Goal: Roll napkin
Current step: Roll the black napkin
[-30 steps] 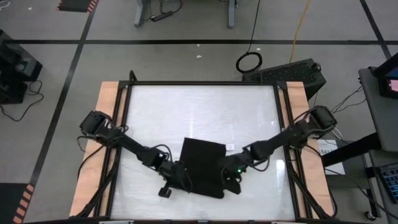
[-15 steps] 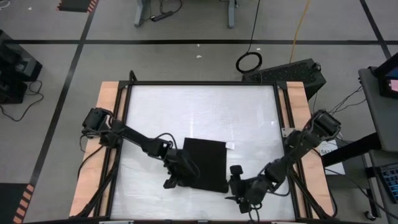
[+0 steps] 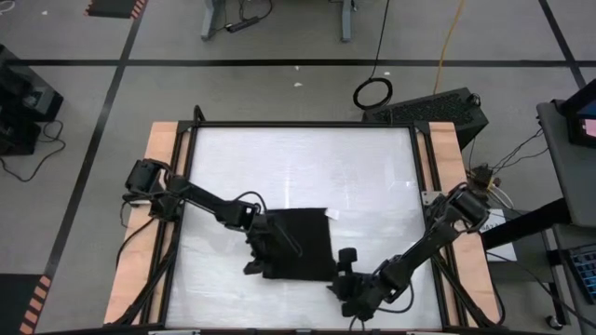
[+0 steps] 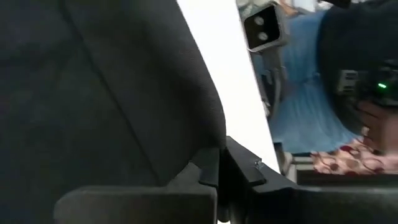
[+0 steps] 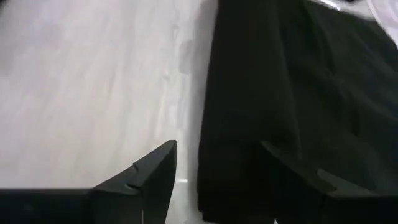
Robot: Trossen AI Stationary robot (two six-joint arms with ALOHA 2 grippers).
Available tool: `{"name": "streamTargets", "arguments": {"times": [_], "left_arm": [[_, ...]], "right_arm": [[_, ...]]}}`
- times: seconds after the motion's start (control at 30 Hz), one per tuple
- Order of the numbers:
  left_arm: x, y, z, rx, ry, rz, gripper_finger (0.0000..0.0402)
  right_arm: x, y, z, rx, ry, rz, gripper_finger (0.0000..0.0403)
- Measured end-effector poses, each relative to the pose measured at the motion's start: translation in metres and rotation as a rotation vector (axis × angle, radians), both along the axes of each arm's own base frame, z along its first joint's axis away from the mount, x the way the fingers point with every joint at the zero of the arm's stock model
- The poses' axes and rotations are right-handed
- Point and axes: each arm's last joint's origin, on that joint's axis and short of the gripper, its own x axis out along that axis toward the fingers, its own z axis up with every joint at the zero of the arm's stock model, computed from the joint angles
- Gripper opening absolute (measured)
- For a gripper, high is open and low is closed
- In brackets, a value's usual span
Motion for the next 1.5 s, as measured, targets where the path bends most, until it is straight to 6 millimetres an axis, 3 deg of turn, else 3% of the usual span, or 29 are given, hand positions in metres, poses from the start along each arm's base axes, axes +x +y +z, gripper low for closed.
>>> {"name": "streamTargets", "arguments": {"times": [0.23, 0.43, 0.77, 0.93, 1.07, 1.2, 1.5], "left_arm": [[-0.002, -0.001, 0.000, -0.028, 0.019, -0.028, 0.0006], [-0.004, 0.000, -0.002, -0.023, 0.047, -0.033, 0.0006], [-0.004, -0.001, -0.001, -0.038, 0.049, -0.046, 0.0006], [-0.004, -0.001, -0.001, -0.039, 0.047, -0.047, 0.0006], [-0.003, -0.001, 0.000, -0.046, 0.039, -0.050, 0.0006], [-0.002, -0.002, 0.002, -0.062, 0.014, -0.057, 0.0006], [-0.001, -0.003, 0.003, -0.071, 0.015, -0.051, 0.0006]], "right_arm": [[0.002, -0.005, -0.006, -0.026, 0.023, -0.018, 0.0215], [0.002, -0.005, 0.004, -0.093, -0.028, -0.019, 0.0220], [0.005, -0.006, 0.005, -0.081, -0.041, -0.015, 0.0319], [0.006, -0.008, 0.000, -0.030, 0.006, 0.020, 0.0333], [0.004, -0.012, -0.004, -0.055, 0.022, 0.012, 0.0307], [0.005, -0.020, -0.008, -0.065, 0.042, -0.006, 0.0253], [0.014, -0.029, -0.013, 0.091, 0.071, 0.065, 0.0051]]}}
